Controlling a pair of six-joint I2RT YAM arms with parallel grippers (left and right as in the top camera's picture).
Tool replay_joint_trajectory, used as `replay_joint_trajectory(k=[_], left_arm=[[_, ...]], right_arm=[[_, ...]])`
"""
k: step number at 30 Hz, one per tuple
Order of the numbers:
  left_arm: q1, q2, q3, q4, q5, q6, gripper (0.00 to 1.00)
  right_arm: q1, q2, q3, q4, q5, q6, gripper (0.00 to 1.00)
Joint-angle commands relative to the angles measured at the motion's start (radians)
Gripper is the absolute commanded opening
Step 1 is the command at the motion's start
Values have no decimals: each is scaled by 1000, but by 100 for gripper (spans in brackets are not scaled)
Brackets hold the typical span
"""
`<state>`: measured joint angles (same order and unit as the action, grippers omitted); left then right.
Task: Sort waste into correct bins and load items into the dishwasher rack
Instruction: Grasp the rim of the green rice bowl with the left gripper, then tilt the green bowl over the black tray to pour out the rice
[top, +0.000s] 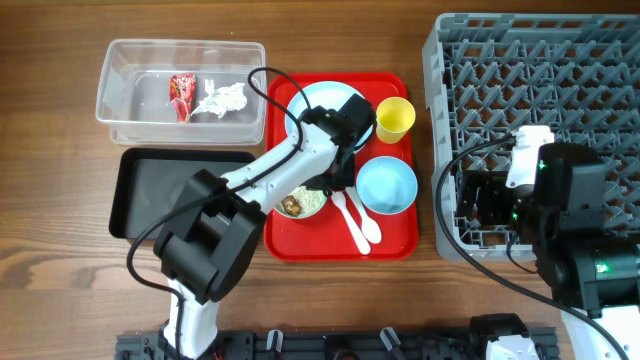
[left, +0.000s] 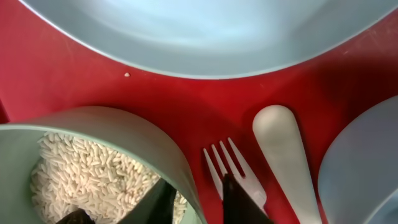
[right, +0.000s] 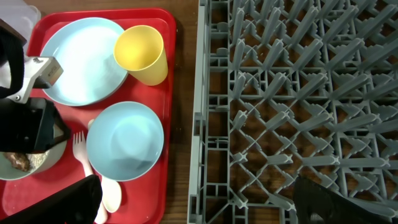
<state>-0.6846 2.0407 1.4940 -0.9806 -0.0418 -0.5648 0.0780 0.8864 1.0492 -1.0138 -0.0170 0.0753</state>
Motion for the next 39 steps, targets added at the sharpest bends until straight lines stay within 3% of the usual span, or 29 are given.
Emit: replay_joint_trajectory(k=[1, 19, 23, 29, 39], left_arm=[[-1, 19, -6, -1, 5, -1, 23], [-15, 30, -17, -8, 8, -1, 18], [-15, 31, -30, -3, 8, -1, 5], [-15, 24, -29, -6, 10, -1, 4], [29, -252, -8, -88, 8, 8, 4]], right_arm=[[3, 2, 18, -2, 21, 4, 100], [3, 2, 18, -2, 21, 4, 100], [3, 2, 18, -2, 21, 3, 100], [3, 2, 18, -2, 22, 3, 100], [3, 2, 18, 0, 22, 3, 100]])
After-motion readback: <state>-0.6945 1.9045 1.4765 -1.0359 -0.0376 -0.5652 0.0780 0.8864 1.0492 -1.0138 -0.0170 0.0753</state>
